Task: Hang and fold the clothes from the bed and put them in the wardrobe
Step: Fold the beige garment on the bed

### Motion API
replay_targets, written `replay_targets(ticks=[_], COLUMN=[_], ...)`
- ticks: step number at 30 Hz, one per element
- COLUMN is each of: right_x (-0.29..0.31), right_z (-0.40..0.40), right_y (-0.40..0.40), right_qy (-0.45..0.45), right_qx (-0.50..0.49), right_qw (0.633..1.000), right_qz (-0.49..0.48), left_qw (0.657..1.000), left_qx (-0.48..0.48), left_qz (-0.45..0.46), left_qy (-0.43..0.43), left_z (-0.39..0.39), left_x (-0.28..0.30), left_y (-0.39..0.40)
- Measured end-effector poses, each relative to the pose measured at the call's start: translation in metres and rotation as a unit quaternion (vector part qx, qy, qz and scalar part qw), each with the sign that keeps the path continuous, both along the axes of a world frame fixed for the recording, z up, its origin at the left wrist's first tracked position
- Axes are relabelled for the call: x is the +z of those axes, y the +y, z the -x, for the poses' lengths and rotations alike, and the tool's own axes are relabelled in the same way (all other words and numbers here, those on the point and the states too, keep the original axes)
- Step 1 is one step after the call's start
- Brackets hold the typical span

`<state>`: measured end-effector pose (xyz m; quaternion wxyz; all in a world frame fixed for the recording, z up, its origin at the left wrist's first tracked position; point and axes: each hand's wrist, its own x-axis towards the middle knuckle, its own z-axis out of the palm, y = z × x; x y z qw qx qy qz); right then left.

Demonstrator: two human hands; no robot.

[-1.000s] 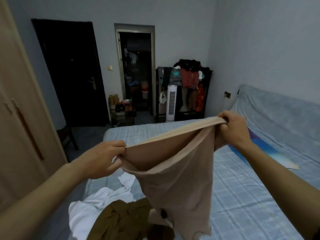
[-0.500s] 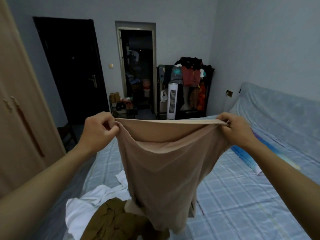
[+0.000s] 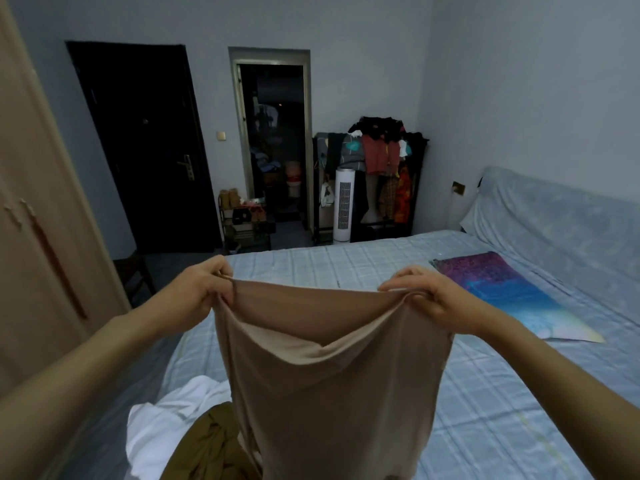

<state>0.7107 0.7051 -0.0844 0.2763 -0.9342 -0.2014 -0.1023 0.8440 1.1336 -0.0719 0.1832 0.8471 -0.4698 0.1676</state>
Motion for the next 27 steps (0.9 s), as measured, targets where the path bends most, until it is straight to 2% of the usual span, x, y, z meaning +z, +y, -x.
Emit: replay_targets(ticks=[4,8,13,18,22,27], right_x=[0.000,-0.003,-0.003,-0.010,-0.015,-0.007], right_z=[-0.002,0.002,0.008,0.006,0.004,0.009], right_y=[0.005,0.010,0.014,0.013,0.012,0.017], right_qy=[0.015,-0.011,-0.029,-0.039,-0.047,-0.035], right_qx=[0.029,0.037,0.077,0.055,0.002,0.010], right_qw=[0.998,0.998,0.995,0.994,0.998,0.999], right_qz=[0.047,0.045,0.048,0.090,0.030,0.004], left_qw=[1.000,0.995,0.990,0.997,0.999,0.998], left_qx=[0.007,0.055,0.084,0.056,0.041,0.046], left_qz=[0.001,0.056,0.080,0.047,0.029,0.010], left_qy=[0.018,0.058,0.079,0.016,-0.013,-0.035], left_z=[-0.001,-0.003,-0.001,0.005,0.010,0.017], left_x=[-0.007,-0.009,-0.007,-0.005,-0.003,-0.004], left_y=[0.006,0.017,0.035,0.048,0.054,0.064])
